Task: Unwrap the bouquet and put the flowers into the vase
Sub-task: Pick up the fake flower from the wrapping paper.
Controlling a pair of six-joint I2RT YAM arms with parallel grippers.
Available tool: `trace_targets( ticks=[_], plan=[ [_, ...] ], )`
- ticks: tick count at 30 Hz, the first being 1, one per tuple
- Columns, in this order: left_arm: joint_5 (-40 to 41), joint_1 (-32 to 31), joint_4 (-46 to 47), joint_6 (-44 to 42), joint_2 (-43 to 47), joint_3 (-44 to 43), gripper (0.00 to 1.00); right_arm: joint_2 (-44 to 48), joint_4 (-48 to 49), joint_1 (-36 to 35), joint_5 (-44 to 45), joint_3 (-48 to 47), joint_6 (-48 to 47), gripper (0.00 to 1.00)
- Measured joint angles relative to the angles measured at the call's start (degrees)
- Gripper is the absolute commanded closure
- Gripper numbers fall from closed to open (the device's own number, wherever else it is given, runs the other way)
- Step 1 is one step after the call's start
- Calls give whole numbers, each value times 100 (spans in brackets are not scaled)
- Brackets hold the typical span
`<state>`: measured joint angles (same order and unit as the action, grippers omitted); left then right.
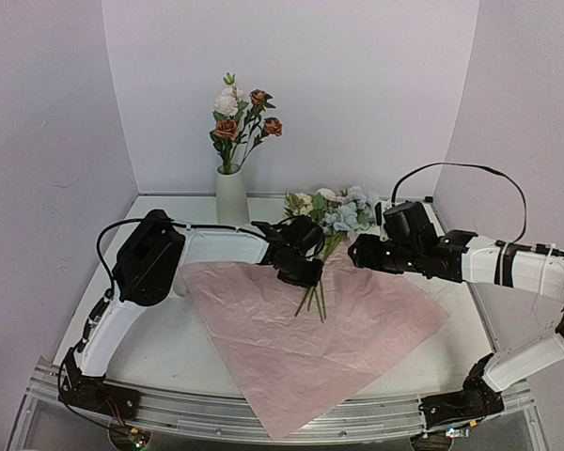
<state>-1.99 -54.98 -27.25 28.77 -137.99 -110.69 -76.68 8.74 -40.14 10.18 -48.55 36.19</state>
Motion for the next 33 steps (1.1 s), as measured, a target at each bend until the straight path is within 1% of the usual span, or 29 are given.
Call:
trace_targets(
  ticks=[6,11,14,16,18,20,21,23,25,28,31,33],
  plan=[
    [209,0,-180,3,267,7,97,6,-1,0,-9,9,9,40],
    [340,0,-236,8,731,15,97,6,4,0,-22,8,24,40],
    [370,-6,-229,14,1025,22,98,6,10,9,-42,6,24,37],
    [371,-18,-229,19,1192,23,98,8,17,29,-86,-10,28,33],
    [375,-40,-213,23,1358,52,98,8,1,64,-202,-111,28,23],
    [376,-74,-170,25,1542,120,99,14,20,77,-275,-285,47,15],
    [374,-94,-137,25,1633,159,100,24,38,85,-314,-381,60,13],
    [363,-146,-21,26,1839,262,100,79,121,99,-409,-539,122,11],
    [338,-193,180,33,2082,471,100,167,252,118,-542,-658,166,12],
    [151,-251,689,88,2553,1005,100,313,498,125,-712,-760,311,23],
    [-94,-295,1186,178,2928,1450,100,453,742,125,-833,-769,475,28],
    [-267,-313,1552,245,3120,1733,100,508,881,125,-958,-769,588,35]
  ],
)
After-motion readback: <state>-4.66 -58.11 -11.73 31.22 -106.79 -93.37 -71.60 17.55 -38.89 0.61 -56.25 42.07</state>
